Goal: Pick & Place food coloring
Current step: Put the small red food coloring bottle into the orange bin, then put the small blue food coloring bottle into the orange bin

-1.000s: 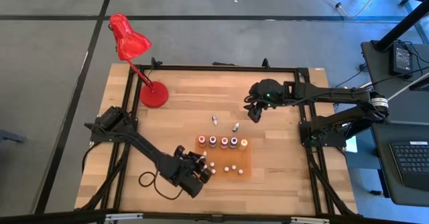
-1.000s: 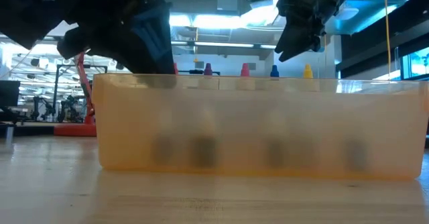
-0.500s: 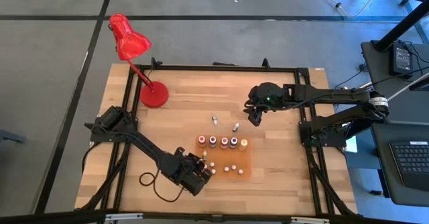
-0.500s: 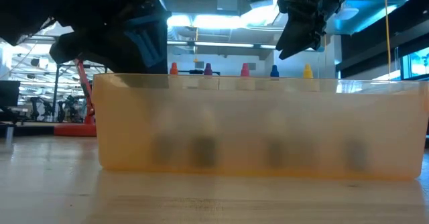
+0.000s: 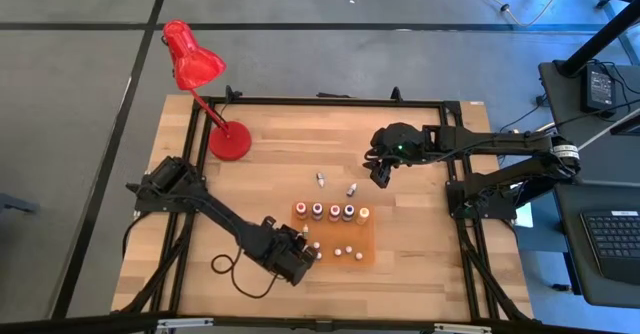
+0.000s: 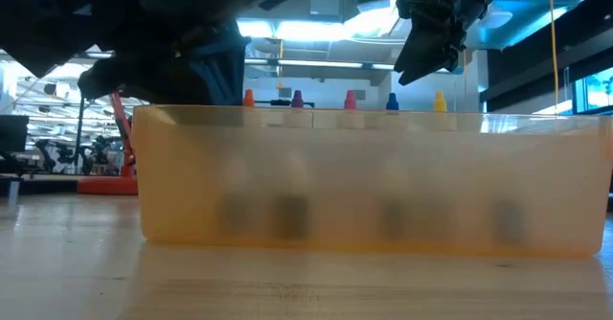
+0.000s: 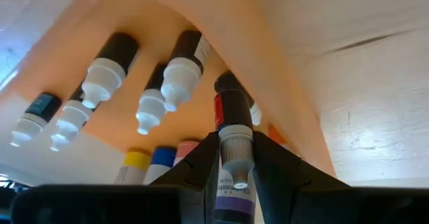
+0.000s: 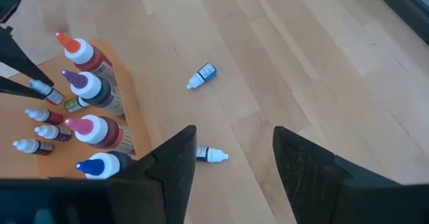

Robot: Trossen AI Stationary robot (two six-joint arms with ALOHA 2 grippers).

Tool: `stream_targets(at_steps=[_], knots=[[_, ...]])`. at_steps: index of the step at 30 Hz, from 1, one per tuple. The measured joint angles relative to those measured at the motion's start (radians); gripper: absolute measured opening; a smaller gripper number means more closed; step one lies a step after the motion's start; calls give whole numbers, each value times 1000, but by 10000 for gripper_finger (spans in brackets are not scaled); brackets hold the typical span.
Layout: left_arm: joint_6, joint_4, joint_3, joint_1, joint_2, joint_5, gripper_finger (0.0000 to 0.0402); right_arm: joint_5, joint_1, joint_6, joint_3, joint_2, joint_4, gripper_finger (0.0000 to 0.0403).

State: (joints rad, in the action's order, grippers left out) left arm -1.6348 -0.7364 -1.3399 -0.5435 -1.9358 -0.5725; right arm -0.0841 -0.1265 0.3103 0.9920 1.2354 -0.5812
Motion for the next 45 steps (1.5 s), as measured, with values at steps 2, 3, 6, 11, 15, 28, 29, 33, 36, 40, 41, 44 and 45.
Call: stream_targets(at_steps=[2,3,6,11,15,28,29,33,36,40,41,44,45], knots=[[-1,0,0,6,0,16,75,0,0,0,0,0,0,198],[-1,0,0,10,0,25,75,0,0,0,0,0,0,198],[-1,1,0,18,0,37,75,0,0,-2,0,0,0,198],[-1,1,0,27,0,43,75,0,0,-4,0,0,0,198],[-3,1,0,30,0,45,77,0,0,-4,0,0,0,198],[-11,1,0,37,0,52,125,0,0,-5,0,0,0,198],[-11,1,0,36,0,52,128,0,0,-5,0,0,0,198],[-10,2,0,36,0,34,139,0,0,-5,0,0,0,198],[2,4,2,36,4,-5,141,0,0,-5,0,0,0,198],[113,7,-15,40,22,-19,138,0,0,-5,0,0,0,198],[149,7,-26,44,33,-18,137,0,0,-5,0,0,0,198],[236,11,-51,59,89,6,137,-1,0,-5,0,0,1,198],[264,12,-57,63,113,19,138,-1,0,-5,0,0,2,198]])
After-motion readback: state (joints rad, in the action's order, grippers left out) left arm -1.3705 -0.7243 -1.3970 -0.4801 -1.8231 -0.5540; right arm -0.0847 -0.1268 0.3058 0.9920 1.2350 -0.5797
